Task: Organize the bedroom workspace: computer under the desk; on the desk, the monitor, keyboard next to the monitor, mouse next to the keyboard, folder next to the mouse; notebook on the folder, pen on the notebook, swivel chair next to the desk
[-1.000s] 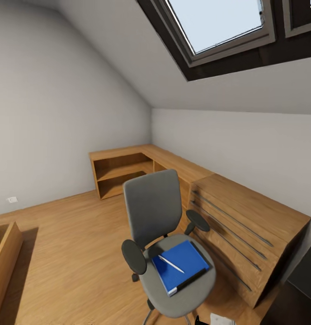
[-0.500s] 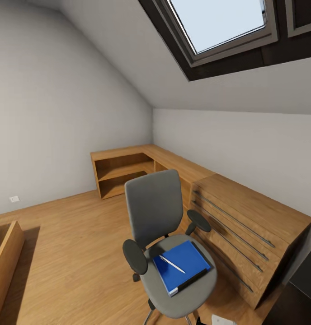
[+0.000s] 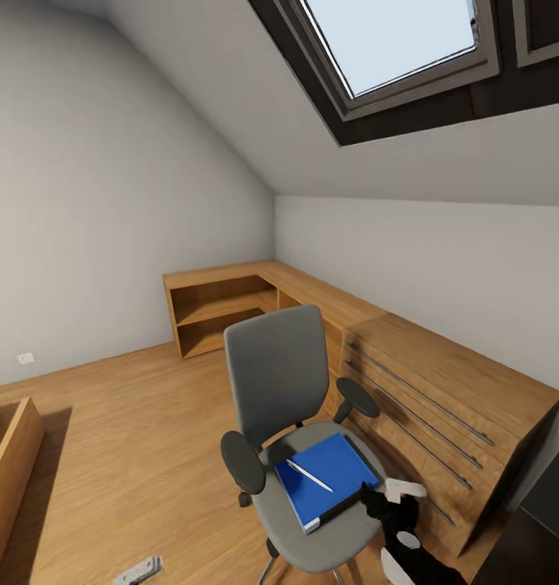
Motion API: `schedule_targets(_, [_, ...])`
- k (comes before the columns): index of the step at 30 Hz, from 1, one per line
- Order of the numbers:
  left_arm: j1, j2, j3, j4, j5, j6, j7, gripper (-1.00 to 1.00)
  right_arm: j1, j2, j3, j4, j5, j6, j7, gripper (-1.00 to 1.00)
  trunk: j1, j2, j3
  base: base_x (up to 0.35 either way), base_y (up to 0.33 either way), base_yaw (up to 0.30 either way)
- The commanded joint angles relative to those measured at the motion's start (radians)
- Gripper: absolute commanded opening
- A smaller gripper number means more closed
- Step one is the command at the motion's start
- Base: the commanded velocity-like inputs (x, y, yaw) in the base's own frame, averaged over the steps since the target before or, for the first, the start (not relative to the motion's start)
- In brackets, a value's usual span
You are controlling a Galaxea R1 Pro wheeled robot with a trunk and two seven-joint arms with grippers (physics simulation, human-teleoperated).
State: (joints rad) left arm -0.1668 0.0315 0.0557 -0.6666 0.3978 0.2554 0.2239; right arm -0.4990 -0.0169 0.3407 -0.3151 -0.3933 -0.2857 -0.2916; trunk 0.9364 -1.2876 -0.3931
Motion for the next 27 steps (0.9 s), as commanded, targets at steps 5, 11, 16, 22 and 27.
schedule_targets(5, [-0.012, 0.009, 0.111, -0.002, 0.019, 0.005, -0.003, 1.00, -0.129, -0.014, 0.008, -0.011, 0.001, 0.202, 0.022, 1.00, 0.000, -0.001, -0.001, 0.000, 0.000, 0.000])
schedule_targets(11, [-0.015, 0.051, 0.167, 0.003, 0.018, -0.014, -0.007, 1.00, -0.221, -0.013, 0.011, -0.011, 0.017, 0.439, 0.127, 1.00, 0.000, -0.001, -0.001, 0.094, 0.000, 0.000])
schedule_targets(16, [-0.015, 0.065, 0.171, 0.018, 0.017, -0.017, -0.009, 1.00, -0.233, -0.016, 0.034, -0.007, 0.120, 0.500, 0.151, 1.00, 0.000, -0.001, -0.001, 0.277, 0.000, 0.000])
schedule_targets(22, [-0.015, 0.064, 0.171, 0.021, 0.018, -0.018, -0.009, 1.00, -0.233, -0.047, 0.044, -0.004, 0.230, 0.505, 0.288, 1.00, 0.000, -0.001, -0.001, 0.130, 0.000, 0.000])
schedule_targets(27, [-0.015, 0.067, 0.175, 0.020, 0.020, -0.018, -0.007, 1.00, -0.231, -0.049, 0.054, -0.004, 0.305, 0.505, 0.425, 1.00, 0.000, -0.001, -0.001, 0.012, 0.000, 0.000])
